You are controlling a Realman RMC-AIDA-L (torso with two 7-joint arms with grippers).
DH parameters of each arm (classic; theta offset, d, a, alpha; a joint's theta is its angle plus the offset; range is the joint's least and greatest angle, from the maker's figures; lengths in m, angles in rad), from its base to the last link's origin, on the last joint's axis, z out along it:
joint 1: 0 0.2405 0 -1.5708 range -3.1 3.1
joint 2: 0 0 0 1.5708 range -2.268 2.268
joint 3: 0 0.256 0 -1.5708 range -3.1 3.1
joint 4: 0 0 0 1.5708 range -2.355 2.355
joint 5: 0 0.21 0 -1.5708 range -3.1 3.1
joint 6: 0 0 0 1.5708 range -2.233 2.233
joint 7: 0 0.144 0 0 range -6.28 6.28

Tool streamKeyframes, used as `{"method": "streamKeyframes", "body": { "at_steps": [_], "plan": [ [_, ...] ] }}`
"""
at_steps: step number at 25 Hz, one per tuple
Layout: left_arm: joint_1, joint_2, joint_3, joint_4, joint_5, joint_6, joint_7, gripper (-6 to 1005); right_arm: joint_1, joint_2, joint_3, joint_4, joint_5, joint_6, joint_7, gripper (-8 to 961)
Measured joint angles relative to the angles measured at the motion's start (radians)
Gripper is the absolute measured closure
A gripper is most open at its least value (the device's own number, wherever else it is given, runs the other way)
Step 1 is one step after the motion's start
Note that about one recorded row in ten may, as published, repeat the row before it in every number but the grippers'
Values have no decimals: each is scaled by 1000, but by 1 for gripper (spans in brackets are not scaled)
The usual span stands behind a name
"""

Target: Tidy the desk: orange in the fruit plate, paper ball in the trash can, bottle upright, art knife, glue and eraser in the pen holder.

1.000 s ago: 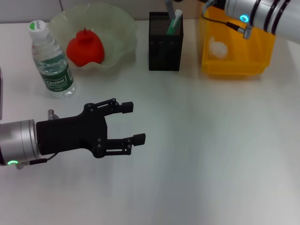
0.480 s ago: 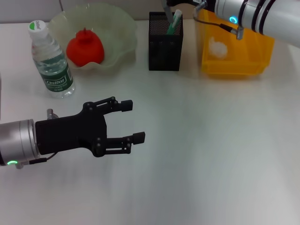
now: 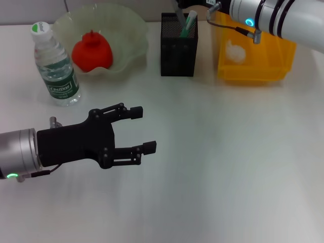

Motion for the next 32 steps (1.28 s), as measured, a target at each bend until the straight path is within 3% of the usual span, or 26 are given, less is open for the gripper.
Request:
{"method": "streamKeyframes", "body": {
  "at_steps": [4,15,18,19,20,22,24,25,27,28,29,30,32],
  "plan": [
    [2,0,0,2,-1,6,0,140,0,-1,0,0,0,10,0,776],
    [3,2,-7,3,-2,29,0,139,-32,-4,5,-7,69,-30,41,401],
    [1,1,-15,2,-2,31,0,139,-102,-9,9,-68,77,-134,129,300],
    [-2,0,-20,0,-2,31,-1,139,-171,-11,7,-135,76,-243,188,270],
    [-4,1,-23,-2,-2,31,-2,139,-171,-11,7,-135,76,-243,188,240],
    [-4,-2,-37,-5,-2,31,-2,139,-248,-18,5,-195,71,-388,225,180],
    [0,-5,-55,-6,-7,31,2,139,-353,-44,4,-251,47,-634,246,181],
    [5,-5,-63,-7,-16,32,8,139,-353,-44,4,-251,47,-634,246,182],
    [9,-6,-70,-8,-25,34,15,139,-393,-74,7,-258,-2,-770,258,184],
    [9,-6,-70,-8,-25,34,15,139,-405,-92,9,-260,-38,-831,270,184],
    [9,-6,-70,-8,-25,34,15,140,-415,-126,11,-261,-146,-935,301,185],
    [13,-6,-72,-10,-34,35,21,140,-415,-126,11,-261,-146,-935,301,185],
    [14,-6,-67,-19,-40,31,9,140,-417,-148,18,-262,-262,-1008,318,185]
  ]
}}
